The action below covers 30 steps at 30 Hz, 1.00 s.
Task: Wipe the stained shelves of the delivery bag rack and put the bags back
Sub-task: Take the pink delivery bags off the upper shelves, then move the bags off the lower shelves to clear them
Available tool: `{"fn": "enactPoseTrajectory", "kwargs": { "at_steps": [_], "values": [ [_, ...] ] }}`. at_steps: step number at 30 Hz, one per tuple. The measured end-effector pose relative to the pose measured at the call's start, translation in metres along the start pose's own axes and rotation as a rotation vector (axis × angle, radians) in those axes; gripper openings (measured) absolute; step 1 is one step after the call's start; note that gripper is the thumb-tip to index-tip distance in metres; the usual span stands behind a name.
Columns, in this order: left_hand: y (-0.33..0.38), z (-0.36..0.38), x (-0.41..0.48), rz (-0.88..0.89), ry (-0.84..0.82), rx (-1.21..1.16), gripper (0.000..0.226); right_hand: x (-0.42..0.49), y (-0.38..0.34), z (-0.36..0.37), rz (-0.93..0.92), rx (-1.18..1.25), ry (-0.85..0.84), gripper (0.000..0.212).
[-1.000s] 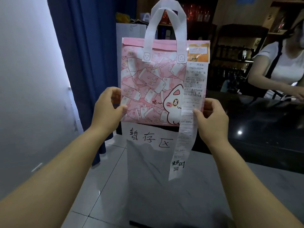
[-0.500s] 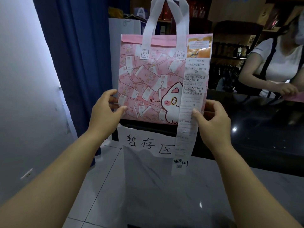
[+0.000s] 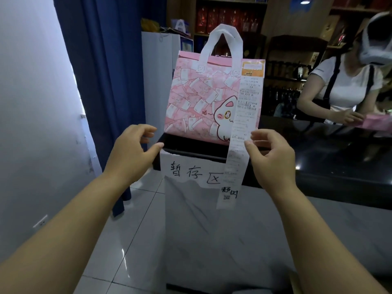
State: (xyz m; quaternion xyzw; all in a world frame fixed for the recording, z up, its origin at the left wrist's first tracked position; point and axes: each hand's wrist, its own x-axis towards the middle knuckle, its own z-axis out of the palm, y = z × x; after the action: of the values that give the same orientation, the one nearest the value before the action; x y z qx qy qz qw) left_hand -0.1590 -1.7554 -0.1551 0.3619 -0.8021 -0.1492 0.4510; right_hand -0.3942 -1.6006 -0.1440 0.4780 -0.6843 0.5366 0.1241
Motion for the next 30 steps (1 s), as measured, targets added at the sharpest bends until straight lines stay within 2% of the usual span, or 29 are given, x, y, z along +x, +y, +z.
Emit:
{"fn": "enactPoseTrajectory", "kwargs": {
  "at_steps": [8, 16, 26, 30],
  "values": [
    [0.000, -0.083, -0.088, 0.035, -0.062, 0.154, 0.032, -0.075, -0.063, 0.008, 0.030, -0.004, -0.240, 0.011],
    [0.000, -0.159, -0.190, -0.130, -0.075, 0.304, 0.029, -0.142, -0.120, 0.018, -0.097, -0.012, -0.607, 0.015],
    [0.072, -0.242, -0.355, -0.464, 0.123, 0.558, 0.026, -0.221, -0.188, 0.010, -0.395, 0.181, -0.957, 0.025],
    [0.115, -0.272, -0.432, -0.589, 0.222, 0.651, 0.025, -0.270, -0.220, -0.005, -0.488, 0.305, -1.050, 0.022]
  ]
}}
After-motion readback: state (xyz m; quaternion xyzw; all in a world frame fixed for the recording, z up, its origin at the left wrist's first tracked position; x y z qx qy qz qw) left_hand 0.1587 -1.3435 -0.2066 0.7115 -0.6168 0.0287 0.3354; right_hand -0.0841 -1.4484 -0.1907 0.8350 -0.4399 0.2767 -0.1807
